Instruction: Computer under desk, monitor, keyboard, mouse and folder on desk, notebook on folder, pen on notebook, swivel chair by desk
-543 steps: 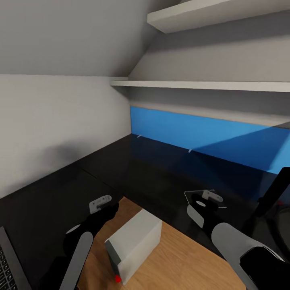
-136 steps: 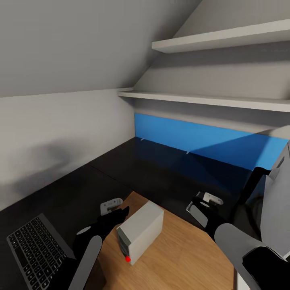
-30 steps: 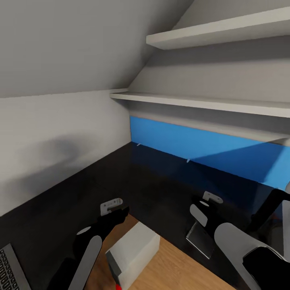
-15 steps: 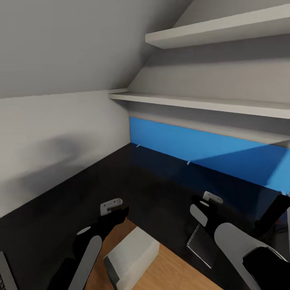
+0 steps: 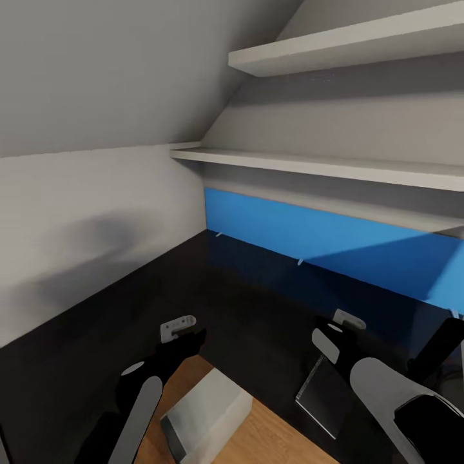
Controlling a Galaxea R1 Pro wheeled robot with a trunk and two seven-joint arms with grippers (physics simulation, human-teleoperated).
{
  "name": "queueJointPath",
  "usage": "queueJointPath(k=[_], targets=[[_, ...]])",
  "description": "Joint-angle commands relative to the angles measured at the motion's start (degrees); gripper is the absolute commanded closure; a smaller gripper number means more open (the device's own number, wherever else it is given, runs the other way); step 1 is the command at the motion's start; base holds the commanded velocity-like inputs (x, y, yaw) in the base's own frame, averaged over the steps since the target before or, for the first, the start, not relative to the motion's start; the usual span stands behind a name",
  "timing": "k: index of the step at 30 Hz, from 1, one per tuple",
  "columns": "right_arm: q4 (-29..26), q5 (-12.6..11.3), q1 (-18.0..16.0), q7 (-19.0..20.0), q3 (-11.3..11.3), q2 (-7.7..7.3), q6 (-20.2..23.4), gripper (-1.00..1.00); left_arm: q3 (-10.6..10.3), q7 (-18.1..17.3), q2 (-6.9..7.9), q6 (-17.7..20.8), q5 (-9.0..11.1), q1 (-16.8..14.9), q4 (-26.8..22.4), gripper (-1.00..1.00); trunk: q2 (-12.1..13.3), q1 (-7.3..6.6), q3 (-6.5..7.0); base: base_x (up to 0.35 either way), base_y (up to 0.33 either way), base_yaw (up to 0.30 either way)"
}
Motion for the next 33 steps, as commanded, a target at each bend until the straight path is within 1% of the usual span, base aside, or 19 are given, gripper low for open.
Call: queueJointPath(k=[1,5,10,16,33], targets=[[0.1,-0.6,0.0,-0.2,0.4,-0.22,-0.3,-1.0,0.0,0.5,0.0,0.1,0.6,0.0,-0.1,-1.0,-0.5,0.23,-0.25,0.0,0.0,0.0],[0.6,-0.7,0.0,-0.4,0.4,-0.83,-0.1,-1.0,0.3,0.4,0.05,0.1,0.6,0.0,-0.1,-1.0,-2.1,1.11,-0.97,0.0,0.0,0.0],[0.8,-0.8,0.0,-0.6,0.3,-0.98,0.1,-1.0,0.4,0.4,0.06,0.1,0.7,0.0,-0.1,-1.0,-4.1,2.21,-1.87,0.0,0.0,0.0],[0.9,-0.9,0.0,-0.7,-0.3,-0.95,0.1,-1.0,0.1,0.4,0.0,0.1,0.7,0.0,-0.1,-1.0,-6.5,3.53,-2.95,0.0,0.0,0.0],[0.9,-1.0,0.0,-0.8,-0.6,-0.99,0.1,-1.0,0.1,0.4,-0.08,0.1,0.7,0.0,-0.1,-1.0,-13.3,7.26,-6.0,0.0,0.0,0.0]])
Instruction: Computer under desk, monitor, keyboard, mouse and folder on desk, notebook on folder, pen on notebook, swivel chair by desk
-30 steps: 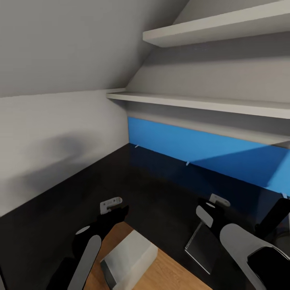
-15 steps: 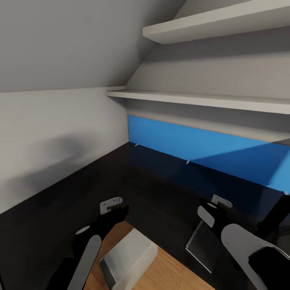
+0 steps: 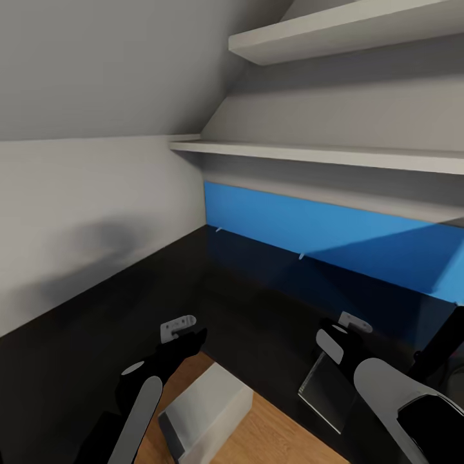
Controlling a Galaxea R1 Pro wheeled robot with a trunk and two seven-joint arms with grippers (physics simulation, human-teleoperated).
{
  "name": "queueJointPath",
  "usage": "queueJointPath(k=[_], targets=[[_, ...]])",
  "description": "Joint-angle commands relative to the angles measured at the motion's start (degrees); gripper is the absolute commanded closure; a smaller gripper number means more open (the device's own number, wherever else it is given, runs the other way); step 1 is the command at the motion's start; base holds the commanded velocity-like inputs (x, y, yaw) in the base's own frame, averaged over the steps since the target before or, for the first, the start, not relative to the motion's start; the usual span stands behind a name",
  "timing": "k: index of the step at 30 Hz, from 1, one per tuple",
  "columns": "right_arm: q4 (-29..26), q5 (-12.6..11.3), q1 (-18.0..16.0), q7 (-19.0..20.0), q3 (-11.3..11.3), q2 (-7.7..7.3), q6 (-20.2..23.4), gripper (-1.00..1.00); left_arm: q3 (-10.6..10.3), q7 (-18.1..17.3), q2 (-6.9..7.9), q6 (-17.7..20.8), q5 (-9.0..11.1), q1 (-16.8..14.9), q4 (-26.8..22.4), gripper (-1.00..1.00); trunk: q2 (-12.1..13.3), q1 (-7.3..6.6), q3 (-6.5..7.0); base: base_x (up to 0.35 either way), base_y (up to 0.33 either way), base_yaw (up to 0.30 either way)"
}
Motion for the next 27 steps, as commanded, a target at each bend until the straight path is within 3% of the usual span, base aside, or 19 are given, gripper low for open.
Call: queueJointPath(k=[1,15,27], targets=[[-0.1,-0.6,0.0,-0.3,0.4,-0.06,-0.3,-1.0,0.0,0.6,0.0,0.1,0.6,0.0,-0.1,-1.0,-0.5,0.23,-0.25,0.0,0.0,0.0],[0.9,-0.6,0.0,-2.7,-1.1,-0.16,0.7,-1.0,-0.1,0.6,-0.01,0.1,0.6,0.0,-0.1,-1.0,-6.1,3.3,-2.76,0.0,0.0,0.0],[0.9,-0.6,0.0,-2.6,-1.5,-0.1,0.9,-1.0,-0.2,0.6,-0.01,0.1,0.6,0.0,-0.1,-1.0,-6.1,3.3,-2.76,0.0,0.0,0.0]])
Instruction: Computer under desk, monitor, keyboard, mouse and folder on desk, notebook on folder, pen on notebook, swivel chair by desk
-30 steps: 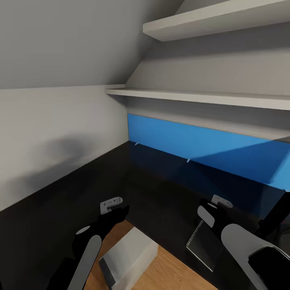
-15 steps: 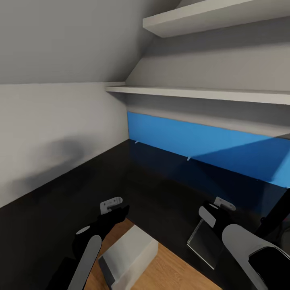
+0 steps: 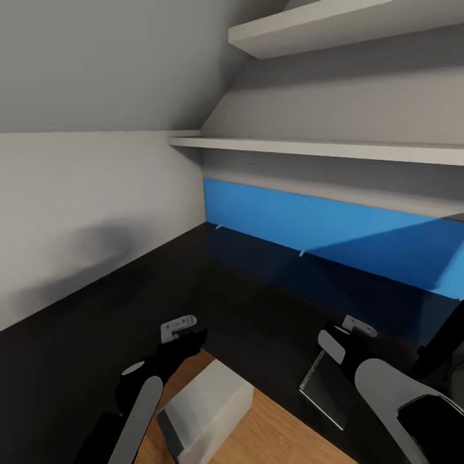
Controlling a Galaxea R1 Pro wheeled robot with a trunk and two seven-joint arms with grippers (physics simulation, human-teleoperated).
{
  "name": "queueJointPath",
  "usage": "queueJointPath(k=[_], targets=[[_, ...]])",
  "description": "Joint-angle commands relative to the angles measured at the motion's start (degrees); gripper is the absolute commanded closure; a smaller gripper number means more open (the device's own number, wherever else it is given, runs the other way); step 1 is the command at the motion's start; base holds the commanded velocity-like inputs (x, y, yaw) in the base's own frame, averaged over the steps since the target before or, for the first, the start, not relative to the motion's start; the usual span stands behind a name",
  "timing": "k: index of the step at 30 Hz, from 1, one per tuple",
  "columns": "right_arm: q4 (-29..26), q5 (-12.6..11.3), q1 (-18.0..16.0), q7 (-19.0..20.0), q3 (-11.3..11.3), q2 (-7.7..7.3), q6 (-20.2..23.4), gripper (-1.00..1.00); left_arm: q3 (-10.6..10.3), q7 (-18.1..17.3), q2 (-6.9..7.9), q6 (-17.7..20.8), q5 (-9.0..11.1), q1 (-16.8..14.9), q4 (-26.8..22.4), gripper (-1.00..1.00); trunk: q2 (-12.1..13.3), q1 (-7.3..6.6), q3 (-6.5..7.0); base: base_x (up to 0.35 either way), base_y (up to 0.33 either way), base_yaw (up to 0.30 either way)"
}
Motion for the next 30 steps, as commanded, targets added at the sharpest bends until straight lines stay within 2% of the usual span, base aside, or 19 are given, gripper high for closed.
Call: queueJointPath(k=[1,3,9,30], targets=[[-0.1,-0.6,0.0,-0.3,0.5,-0.05,-0.2,-1.0,0.0,0.6,0.0,0.1,0.6,0.0,-0.1,-1.0,0.0,0.0,-0.06,0.0,0.0,0.0],[-0.1,-0.7,0.0,-0.3,0.5,-0.01,-0.2,-1.0,0.0,0.6,0.0,0.1,0.6,0.0,-0.1,-1.0,0.0,0.0,-0.06,0.0,0.0,0.0],[-0.2,-0.7,0.0,-0.2,0.4,0.03,-0.1,-1.0,-0.1,0.6,-0.05,0.1,0.6,0.0,-0.1,-1.0,-2.4,1.32,-1.14,0.0,0.0,0.0],[-0.4,-0.7,0.0,2.5,-0.9,0.21,-0.1,-1.0,-0.1,0.6,-0.08,0.1,0.6,0.0,-0.1,-1.0,-2.4,1.32,-1.14,0.0,0.0,0.0]])
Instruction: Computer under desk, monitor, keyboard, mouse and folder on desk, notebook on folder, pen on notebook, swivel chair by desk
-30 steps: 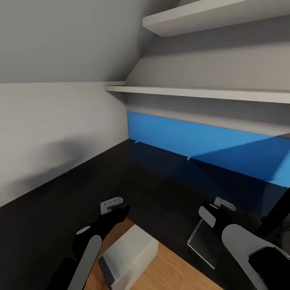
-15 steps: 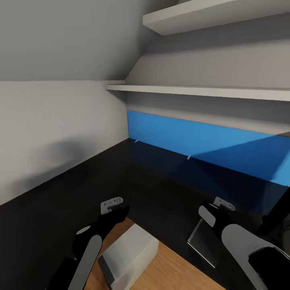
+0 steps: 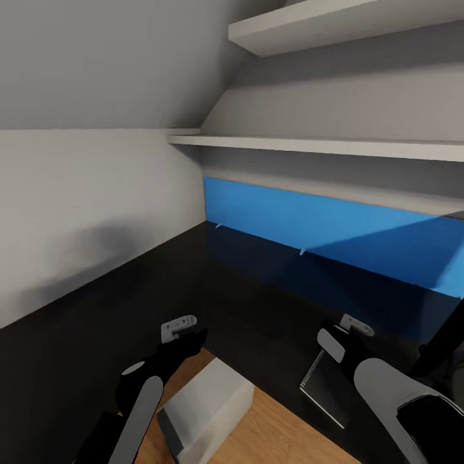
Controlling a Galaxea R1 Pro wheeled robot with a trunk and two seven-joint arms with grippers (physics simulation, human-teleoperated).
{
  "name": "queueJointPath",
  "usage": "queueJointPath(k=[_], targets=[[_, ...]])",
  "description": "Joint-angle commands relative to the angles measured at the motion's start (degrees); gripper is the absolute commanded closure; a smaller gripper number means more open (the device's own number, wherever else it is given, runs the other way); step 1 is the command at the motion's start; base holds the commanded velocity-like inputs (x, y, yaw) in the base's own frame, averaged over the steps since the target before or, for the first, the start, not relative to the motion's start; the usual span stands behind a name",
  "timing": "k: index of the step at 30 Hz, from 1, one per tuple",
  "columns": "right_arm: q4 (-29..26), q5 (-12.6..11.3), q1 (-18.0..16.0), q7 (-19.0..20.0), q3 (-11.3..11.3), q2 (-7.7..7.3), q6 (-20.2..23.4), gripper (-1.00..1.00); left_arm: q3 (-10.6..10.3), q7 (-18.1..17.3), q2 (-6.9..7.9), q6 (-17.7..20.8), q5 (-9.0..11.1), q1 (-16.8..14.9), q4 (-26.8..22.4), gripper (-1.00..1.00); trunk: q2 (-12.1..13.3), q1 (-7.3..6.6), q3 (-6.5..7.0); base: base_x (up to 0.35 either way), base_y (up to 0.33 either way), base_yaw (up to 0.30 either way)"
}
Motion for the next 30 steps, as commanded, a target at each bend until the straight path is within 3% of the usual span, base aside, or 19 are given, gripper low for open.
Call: queueJointPath(k=[1,13,17,21,30], targets=[[-0.1,-0.6,0.0,-0.1,0.3,-0.05,-0.2,-1.0,0.0,0.6,0.01,0.1,0.6,0.0,-0.1,-1.0,0.0,0.0,-0.06,0.0,0.0,0.0],[-0.1,-0.6,0.0,2.0,-3.5,-0.12,-0.2,-1.0,0.0,0.6,0.0,0.1,0.6,0.0,-0.1,-1.0,0.0,0.0,-0.06,0.0,0.0,0.0],[-0.1,-0.6,0.0,2.1,-3.7,-0.13,-0.2,-1.0,0.0,0.6,-0.01,0.1,0.6,0.0,-0.1,-1.0,0.0,0.0,-0.06,0.0,0.0,0.0],[-0.1,-0.6,0.0,2.2,-3.7,-0.13,-0.2,-1.0,0.0,0.6,-0.01,0.1,0.6,0.0,-0.1,-1.0,-1.6,0.88,-0.78,0.0,0.0,0.0],[-0.1,-0.6,0.0,2.2,-3.8,-0.13,-0.2,-1.0,0.0,0.6,-0.01,0.1,0.6,0.0,-0.1,-1.0,-1.6,0.88,-0.78,0.0,0.0,0.0]])
